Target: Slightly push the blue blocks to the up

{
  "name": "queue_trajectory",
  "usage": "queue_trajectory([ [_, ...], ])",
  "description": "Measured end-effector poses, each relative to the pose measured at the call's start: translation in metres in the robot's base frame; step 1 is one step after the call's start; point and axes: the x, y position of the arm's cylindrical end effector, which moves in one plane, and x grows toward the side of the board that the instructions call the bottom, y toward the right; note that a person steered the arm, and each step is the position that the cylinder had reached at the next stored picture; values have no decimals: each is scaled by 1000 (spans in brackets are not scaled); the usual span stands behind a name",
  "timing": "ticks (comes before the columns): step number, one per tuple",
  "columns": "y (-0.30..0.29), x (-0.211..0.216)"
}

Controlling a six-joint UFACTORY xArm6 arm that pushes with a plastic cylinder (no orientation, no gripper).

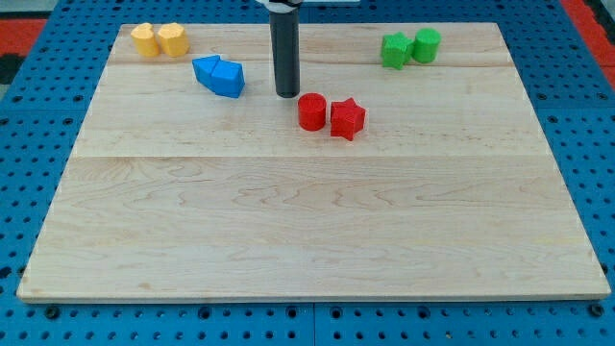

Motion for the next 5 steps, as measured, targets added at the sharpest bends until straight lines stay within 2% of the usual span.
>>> queue_trajectory([
  [1,0,0],
  [2,-27,4],
  [4,-56,-26],
  [5,-59,-12],
])
